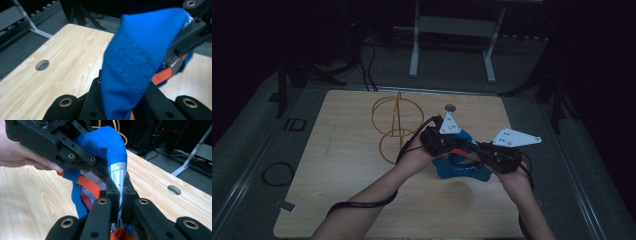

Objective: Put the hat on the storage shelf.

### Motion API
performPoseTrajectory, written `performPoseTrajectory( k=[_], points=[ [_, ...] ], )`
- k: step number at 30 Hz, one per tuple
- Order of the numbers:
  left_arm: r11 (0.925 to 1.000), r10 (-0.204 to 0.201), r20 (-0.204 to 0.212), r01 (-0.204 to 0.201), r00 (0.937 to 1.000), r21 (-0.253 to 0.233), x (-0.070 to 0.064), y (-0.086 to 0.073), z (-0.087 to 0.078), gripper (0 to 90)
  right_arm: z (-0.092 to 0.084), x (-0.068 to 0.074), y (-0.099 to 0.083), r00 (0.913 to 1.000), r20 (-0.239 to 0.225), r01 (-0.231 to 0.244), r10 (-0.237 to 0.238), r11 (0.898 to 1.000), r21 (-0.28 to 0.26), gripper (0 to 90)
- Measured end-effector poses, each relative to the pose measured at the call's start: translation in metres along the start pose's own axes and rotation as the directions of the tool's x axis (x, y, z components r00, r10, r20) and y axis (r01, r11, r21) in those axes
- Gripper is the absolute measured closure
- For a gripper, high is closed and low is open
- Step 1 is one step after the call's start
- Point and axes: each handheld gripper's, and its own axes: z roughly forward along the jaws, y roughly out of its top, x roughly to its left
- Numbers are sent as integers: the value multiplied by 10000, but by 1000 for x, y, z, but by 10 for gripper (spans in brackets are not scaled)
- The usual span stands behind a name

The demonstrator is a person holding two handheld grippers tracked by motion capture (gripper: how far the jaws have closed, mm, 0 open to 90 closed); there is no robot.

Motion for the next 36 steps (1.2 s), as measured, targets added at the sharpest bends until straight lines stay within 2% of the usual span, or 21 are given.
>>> performPoseTrajectory(
  k=[3, 4, 5, 9, 10, 12, 13, 16, 17, 19, 22, 25, 27, 28, 29, 30, 31, 32, 33, 34, 36],
  points=[
    [9992, 361, -258, -365, 9990, -134, -4, 4, -4, 889, -2, 1, 0, 10000, -37, -49, 48, 9999, -147, 864],
    [9992, 361, -258, -365, 9990, -134, -4, 4, -4, 889, -2, 1, 0, 10000, -37, -49, 48, 9999, -147, 864],
    [9982, 549, -536, -561, 9971, -216, -5, 6, -7, 889, -4, 1, 1, 9999, -107, -98, 96, 9997, -207, 856],
    [9956, 816, -768, -849, 9937, -399, -6, 11, -13, 889, -13, 4, 0, 9994, -271, -203, 191, 9988, -448, 837],
    [9931, 1049, -1067, -1098, 9887, -413, -7, 12, -16, 889, -15, 5, -1, 9994, -318, -173, 157, 9987, -482, 834],
    [9901, 1176, -1171, -1255, 9861, -629, -8, 13, -19, 889, -19, 10, -2, 9985, -524, -164, 135, 9984, -548, 798],
    [9894, 1193, -1313, -1289, 9841, -675, -8, 14, -20, 889, -21, 12, -3, 9981, -610, -155, 121, 9983, -559, 768],
    [9868, 1035, -1464, -1199, 9838, -1084, -4, 15, -27, 889, -29, 18, -3, 9963, -855, -159, 94, 9970, -751, 670],
    [9848, 1016, -1351, -1189, 9856, -1264, -2, 15, -29, 889, -33, 19, -3, 9955, -942, -179, 101, 9965, -818, 637],
    [9808, 999, -1444, -1218, 9845, -1522, 1, 14, -34, 889, -40, 20, -2, 9956, -933, -189, 90, 9942, -1060, 610],
    [9712, 956, -1400, -1232, 9855, -2041, 8, 12, -42, 888, -50, 18, -2, 9966, -821, -118, 6, 9907, -1357, 587],
    [9565, 980, -1221, -1274, 9877, -2625, 15, 10, -52, 888, -56, 15, -3, 9977, -680, -115, 15, 9891, -1471, 582],
    [9399, 1134, -695, -1297, 9911, -3160, 20, 8, -58, 888, -58, 12, -5, 9986, -536, -96, 20, 9897, -1428, 582],
    [9388, 1169, -775, -1356, 9901, -3166, 22, 7, -61, 888, -58, 11, -5, 9987, -502, -170, 100, 9897, -1424, 584],
    [9348, 1247, -435, -1320, 9912, -3299, 25, 6, -63, 887, -57, 10, -6, 9987, -489, -214, 146, 9898, -1409, 584],
    [9239, 1445, -71, -1375, 9895, -3571, 27, 4, -66, 887, -57, 9, -7, 9985, -513, -243, 173, 9900, -1389, 584],
    [9167, 1641, -66, -1550, 9864, -3683, 28, 2, -68, 887, -56, 10, -7, 9984, -548, -243, 170, 9903, -1371, 583],
    [9130, 1840, 178, -1642, 9828, -3735, 30, 1, -70, 887, -54, 11, -7, 9983, -564, -205, 128, 9903, -1375, 580],
    [9061, 1986, 299, -1719, 9796, -3866, 32, -1, -72, 887, -52, 12, -7, 9982, -602, -134, 52, 9906, -1364, 574],
    [9024, 2014, 142, -1799, 9794, -3914, 32, -3, -73, 887, -50, 14, -7, 9978, -666, -105, 14, 9907, -1356, 571],
    [9028, 1998, 82, -1808, 9798, -3903, 32, -4, -74, 886, -48, 16, -7, 9973, -737, -94, -5, 9910, -1335, 570]
  ],
)
